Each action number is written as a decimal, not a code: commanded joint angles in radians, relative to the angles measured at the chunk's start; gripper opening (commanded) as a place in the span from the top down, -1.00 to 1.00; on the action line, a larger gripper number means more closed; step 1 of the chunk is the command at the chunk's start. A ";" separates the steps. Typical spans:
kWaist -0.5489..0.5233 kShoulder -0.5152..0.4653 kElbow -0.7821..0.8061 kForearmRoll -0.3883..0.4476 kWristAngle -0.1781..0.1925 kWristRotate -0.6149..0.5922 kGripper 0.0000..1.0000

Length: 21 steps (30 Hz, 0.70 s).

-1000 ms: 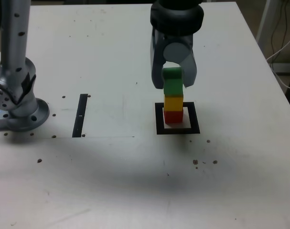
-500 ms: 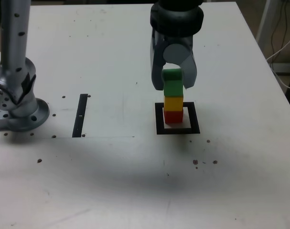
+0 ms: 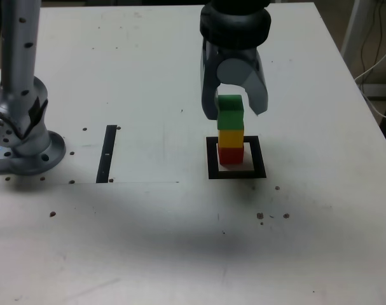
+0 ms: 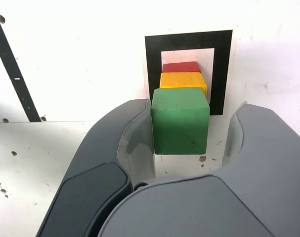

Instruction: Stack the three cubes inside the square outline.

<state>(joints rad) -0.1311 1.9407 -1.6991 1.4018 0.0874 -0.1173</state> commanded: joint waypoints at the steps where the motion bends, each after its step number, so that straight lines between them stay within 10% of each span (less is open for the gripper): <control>1: -0.001 -0.002 -0.005 -0.002 0.009 0.001 -0.85; 21: -0.042 -0.281 0.055 -0.010 0.003 -0.005 -0.99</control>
<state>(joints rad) -0.1712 1.6817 -1.6524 1.3970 0.0929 -0.1201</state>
